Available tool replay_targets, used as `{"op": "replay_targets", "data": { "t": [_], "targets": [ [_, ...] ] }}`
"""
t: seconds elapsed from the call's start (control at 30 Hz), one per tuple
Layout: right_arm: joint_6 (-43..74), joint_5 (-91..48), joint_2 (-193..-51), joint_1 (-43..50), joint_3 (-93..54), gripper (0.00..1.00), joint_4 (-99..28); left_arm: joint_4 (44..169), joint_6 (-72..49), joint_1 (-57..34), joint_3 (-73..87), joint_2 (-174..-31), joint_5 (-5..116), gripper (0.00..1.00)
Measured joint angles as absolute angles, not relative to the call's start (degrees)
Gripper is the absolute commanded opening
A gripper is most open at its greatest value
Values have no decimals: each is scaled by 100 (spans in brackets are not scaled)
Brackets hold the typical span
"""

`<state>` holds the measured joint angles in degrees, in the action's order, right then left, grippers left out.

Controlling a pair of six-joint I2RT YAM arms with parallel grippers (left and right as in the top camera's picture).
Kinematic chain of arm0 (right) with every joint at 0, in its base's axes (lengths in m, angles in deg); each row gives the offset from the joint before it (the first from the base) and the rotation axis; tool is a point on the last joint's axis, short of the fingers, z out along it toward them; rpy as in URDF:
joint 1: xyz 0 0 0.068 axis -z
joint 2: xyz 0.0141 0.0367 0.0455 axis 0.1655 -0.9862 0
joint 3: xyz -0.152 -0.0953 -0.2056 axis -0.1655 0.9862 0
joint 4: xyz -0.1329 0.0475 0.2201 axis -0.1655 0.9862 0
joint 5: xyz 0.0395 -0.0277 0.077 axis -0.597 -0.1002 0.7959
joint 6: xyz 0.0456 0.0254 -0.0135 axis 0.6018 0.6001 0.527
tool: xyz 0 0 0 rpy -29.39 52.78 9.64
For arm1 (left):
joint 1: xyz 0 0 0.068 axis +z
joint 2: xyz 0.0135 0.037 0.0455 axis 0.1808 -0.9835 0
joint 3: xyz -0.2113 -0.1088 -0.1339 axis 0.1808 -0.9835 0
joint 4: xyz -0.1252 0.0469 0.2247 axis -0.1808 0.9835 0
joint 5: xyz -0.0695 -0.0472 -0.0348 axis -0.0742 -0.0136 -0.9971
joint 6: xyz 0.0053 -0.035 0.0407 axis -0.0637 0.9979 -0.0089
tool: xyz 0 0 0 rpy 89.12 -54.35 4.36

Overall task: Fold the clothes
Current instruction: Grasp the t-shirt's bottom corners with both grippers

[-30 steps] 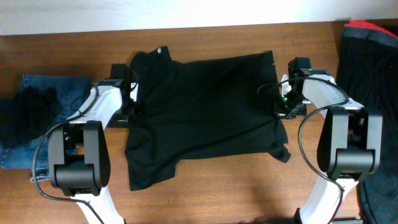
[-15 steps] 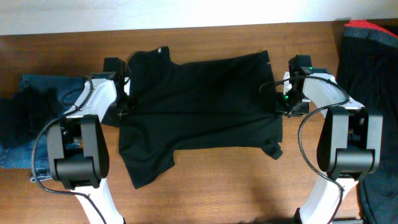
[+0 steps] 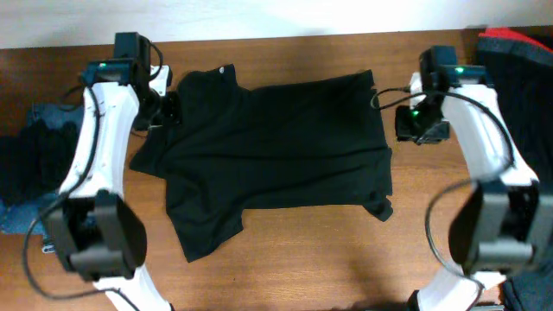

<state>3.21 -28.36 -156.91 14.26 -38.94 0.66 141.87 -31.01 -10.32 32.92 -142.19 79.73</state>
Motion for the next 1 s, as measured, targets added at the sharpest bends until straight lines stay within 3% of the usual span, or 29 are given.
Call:
{"op": "replay_targets", "data": {
  "t": [0.23,0.27,0.33,0.43,0.63,1.0],
  "targets": [
    [710,-2840,-14327,1426,-3894,46,1207,14893,-3042,-1213,3187,-13294,8187,49],
    [765,-2840,-14067,1426,-3789,50,1214,14871,-2998,-1259,2975,-13150,8207,49],
    [813,-2842,-13646,1426,-3515,66,1142,14834,-2862,-1372,2488,-12875,8216,49],
    [876,-2842,-12957,1426,-2785,74,663,14497,-2561,-1508,1338,-12433,8207,50],
    [887,-2597,-12837,1426,-989,80,-637,13804,-2134,-1517,-1013,-12134,7899,53],
    [896,-2265,-13357,1426,412,84,-2261,12775,-1929,-1510,-2463,-12116,7545,55]
  ]
}}
